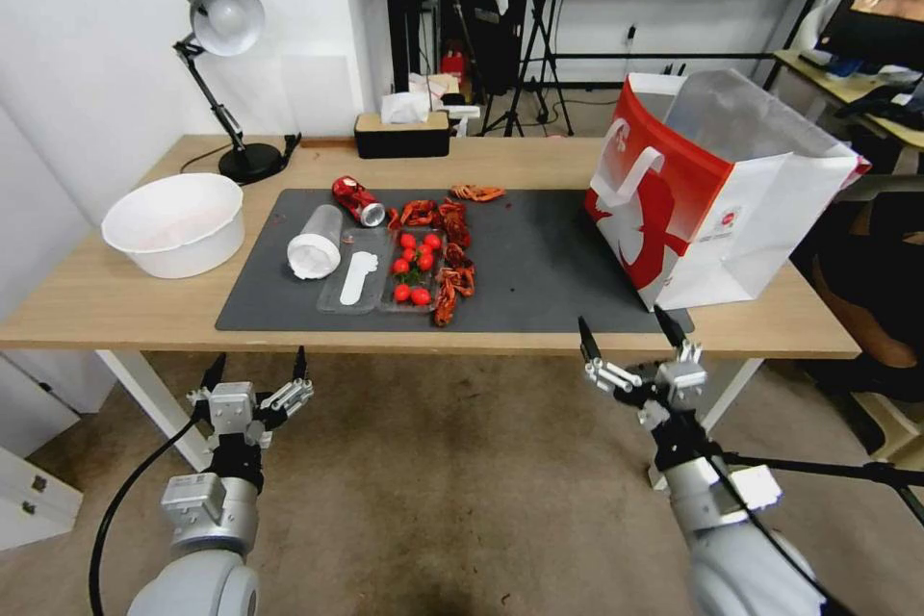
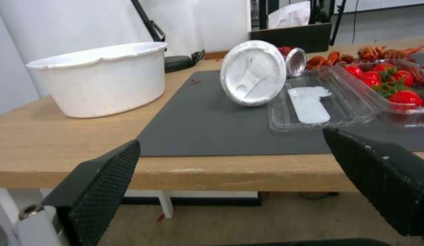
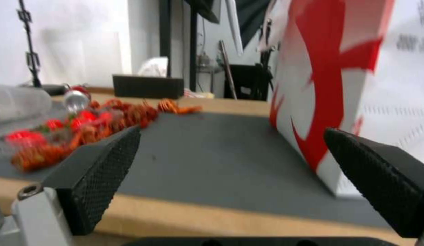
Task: Pick up the trash from the table and place it into the takeout bag.
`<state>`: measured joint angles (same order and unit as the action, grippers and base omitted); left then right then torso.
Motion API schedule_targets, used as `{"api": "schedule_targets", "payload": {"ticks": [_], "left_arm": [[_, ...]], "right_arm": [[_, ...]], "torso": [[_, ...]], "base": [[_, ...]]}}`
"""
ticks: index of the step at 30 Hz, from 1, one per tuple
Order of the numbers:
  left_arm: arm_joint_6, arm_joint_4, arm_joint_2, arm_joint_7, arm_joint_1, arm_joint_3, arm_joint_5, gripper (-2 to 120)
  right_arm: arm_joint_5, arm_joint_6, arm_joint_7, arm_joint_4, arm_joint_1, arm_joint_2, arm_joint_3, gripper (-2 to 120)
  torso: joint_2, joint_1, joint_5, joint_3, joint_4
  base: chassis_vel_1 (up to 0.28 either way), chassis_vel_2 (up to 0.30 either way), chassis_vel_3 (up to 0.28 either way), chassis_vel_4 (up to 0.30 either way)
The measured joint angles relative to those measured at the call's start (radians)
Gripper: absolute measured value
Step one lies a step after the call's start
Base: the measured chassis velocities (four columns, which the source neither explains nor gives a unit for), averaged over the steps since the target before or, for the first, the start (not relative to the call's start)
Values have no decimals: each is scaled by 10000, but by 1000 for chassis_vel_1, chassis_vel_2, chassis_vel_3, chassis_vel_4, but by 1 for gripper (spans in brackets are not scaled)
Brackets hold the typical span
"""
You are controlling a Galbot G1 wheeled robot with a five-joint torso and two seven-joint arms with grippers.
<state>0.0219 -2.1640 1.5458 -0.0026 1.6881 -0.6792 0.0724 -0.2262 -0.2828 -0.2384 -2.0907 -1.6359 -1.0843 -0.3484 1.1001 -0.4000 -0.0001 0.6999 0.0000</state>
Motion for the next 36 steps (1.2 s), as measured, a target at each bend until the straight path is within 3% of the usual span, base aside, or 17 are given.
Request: {"api": "schedule_targets", "payload": {"ticks": [15, 23, 36], "left_arm": [[-7, 135, -244, -8, -212, -7, 34, 100], [147, 465, -1012, 414, -979, 102, 579, 100], [534, 1980, -2824, 714, -3405, 939, 1976, 100]], "right_arm": [[149, -137, -206, 352, 23, -291, 150, 100], [194, -54, -223, 318, 85, -355, 149, 100], [449, 278, -291, 89, 108, -659, 124, 100]], "torso": [[-2, 0, 0, 1, 0], [-2, 0, 0, 1, 0], [-2, -1, -1, 1, 0]], "base": [[0, 0, 0, 0], [0, 0, 0, 0], [0, 0, 0, 0]]}}
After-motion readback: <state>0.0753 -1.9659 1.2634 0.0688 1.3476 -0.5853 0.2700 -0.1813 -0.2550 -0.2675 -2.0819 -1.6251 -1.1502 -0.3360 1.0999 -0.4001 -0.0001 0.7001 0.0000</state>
